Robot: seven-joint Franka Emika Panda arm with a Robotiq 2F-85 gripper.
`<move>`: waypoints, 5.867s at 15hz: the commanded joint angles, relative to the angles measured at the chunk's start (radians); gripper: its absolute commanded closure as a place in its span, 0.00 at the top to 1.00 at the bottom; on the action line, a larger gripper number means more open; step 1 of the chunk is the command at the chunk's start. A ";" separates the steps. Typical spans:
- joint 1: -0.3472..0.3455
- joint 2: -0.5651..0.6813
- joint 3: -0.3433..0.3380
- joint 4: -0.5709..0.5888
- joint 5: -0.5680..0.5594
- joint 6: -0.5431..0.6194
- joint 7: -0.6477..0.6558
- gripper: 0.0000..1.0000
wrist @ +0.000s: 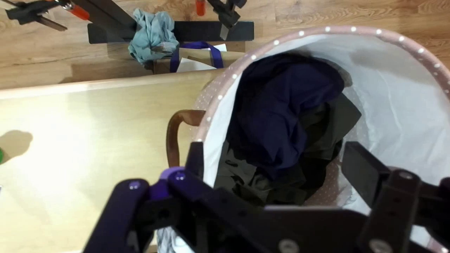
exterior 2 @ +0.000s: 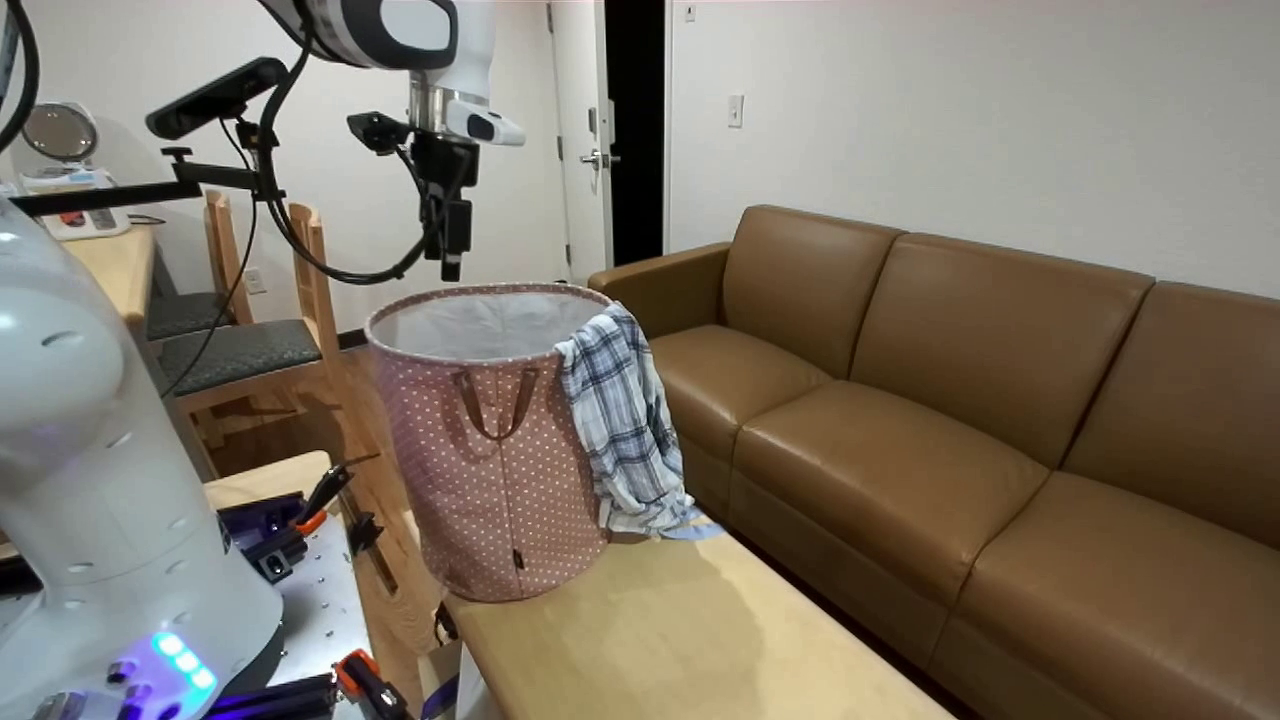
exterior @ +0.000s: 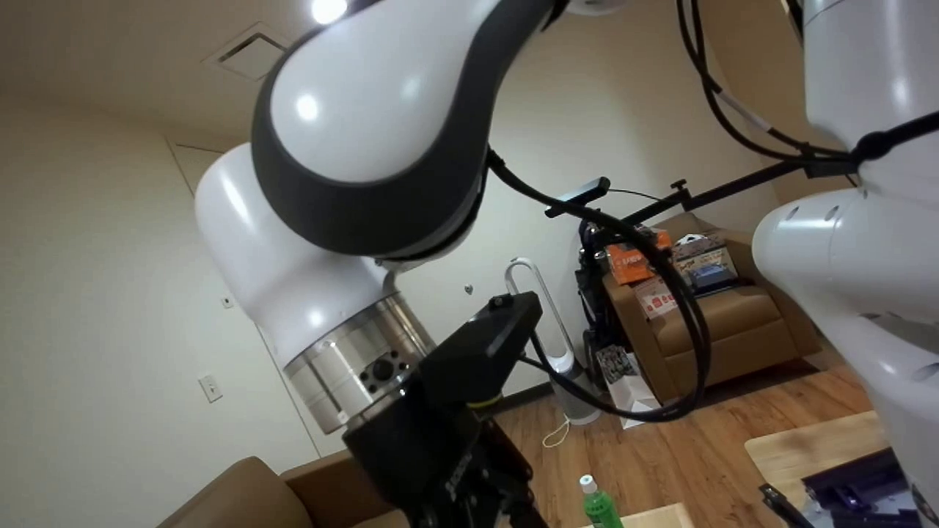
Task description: Move the clothes from the table and put them in the laundry bag
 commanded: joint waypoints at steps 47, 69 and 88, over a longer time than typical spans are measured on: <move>-0.118 -0.048 -0.234 -0.172 0.306 0.346 -0.309 1.00; -0.359 0.531 -0.373 0.072 0.902 -0.025 -0.498 1.00; -0.389 0.859 -0.310 0.228 1.043 -0.129 -0.491 1.00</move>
